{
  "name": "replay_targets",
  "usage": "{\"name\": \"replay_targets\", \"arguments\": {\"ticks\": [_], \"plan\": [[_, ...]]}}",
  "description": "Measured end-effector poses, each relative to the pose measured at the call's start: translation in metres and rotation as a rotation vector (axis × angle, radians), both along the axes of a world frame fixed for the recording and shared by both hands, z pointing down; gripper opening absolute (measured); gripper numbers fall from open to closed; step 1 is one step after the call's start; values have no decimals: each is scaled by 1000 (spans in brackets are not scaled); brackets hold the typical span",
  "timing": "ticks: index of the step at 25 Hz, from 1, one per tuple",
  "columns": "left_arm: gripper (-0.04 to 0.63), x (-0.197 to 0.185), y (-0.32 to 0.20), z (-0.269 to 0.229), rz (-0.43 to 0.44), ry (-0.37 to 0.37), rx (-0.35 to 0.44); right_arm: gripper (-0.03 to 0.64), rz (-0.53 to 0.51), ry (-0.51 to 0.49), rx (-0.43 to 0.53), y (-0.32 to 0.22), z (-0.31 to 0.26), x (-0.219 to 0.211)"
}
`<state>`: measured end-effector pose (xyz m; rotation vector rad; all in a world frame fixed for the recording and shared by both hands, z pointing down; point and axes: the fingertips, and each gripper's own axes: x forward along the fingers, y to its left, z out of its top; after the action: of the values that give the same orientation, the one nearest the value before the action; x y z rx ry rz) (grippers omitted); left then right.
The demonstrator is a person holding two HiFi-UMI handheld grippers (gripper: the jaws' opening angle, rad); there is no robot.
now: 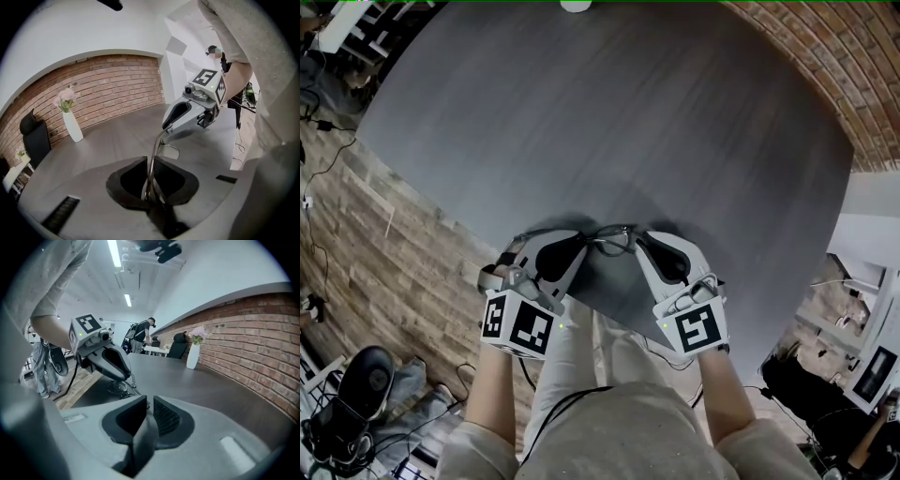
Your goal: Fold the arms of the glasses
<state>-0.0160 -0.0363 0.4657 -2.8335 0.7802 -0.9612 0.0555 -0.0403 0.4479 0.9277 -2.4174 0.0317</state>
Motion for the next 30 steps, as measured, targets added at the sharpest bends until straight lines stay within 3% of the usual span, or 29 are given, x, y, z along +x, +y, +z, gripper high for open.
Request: {"name": "replay_targets", "arguments": {"ticks": [16, 20, 30], "plan": [[38, 7, -6, 8, 22, -103, -5, 43, 83, -166, 32, -12, -29, 2], [38, 10, -7, 8, 18, -92, -4, 43, 56, -205, 31, -8, -36, -3], [40, 11, -4, 4, 27, -3, -10, 35, 80, -172, -24, -11, -15, -1]]}}
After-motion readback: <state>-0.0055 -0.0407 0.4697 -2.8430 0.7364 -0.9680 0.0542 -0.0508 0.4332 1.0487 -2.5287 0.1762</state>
